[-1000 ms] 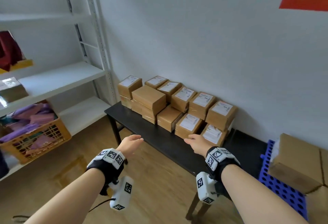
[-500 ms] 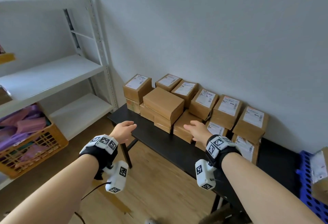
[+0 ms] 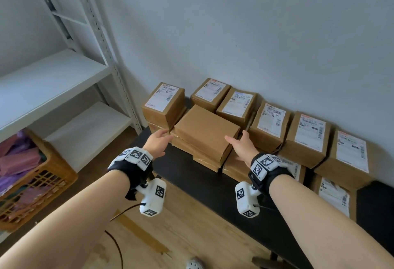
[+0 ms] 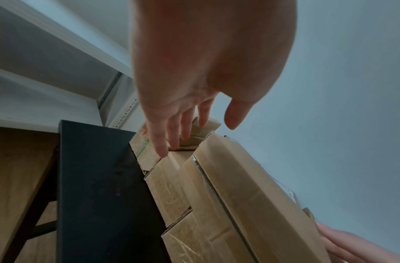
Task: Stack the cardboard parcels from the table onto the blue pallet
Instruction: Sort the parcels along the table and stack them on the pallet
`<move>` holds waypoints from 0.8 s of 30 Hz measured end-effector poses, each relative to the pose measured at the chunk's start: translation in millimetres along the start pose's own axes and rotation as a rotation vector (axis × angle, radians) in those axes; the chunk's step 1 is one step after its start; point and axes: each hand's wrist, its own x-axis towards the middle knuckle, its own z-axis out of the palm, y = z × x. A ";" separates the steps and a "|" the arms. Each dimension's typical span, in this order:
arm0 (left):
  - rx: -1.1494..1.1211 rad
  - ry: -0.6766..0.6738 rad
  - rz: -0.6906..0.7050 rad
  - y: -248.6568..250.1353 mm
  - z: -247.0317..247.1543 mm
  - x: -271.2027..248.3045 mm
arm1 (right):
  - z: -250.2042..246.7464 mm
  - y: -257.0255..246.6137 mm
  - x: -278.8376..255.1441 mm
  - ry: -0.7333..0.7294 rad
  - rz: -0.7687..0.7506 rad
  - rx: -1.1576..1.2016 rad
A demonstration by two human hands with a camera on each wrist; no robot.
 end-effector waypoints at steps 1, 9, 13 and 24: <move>0.008 -0.010 0.004 1.4 1.3 7.8 | 1.6 0.0 2.8 0.009 0.014 0.025; 0.035 -0.120 0.030 8.8 10.8 51.2 | 12.0 -2.4 16.7 0.028 0.092 0.205; 0.031 -0.160 0.019 6.2 11.6 63.7 | 20.9 -4.1 20.0 0.030 0.112 0.267; 0.045 -0.234 0.144 -4.1 -11.7 64.3 | 38.5 -13.2 -0.9 0.093 0.062 0.324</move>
